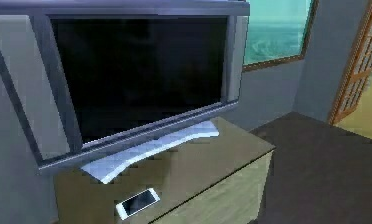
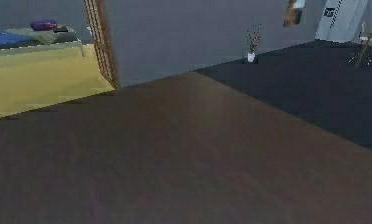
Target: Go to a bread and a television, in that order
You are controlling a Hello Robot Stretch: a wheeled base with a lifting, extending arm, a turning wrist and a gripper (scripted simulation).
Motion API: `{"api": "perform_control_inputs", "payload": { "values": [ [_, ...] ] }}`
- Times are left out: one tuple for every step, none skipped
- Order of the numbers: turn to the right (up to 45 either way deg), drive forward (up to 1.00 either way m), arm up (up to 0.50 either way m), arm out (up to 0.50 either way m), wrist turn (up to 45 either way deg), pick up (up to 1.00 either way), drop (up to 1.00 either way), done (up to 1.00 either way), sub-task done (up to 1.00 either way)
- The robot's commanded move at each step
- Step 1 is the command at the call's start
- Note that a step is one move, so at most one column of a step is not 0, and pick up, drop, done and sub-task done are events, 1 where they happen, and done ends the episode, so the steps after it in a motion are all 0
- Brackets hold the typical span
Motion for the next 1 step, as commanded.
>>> {"api": "perform_control_inputs", "payload": {
  "values": [
    [0.0,0.0,0.0,0.0,0.0,0.0,0.0,1.0,0.0]
  ]
}}
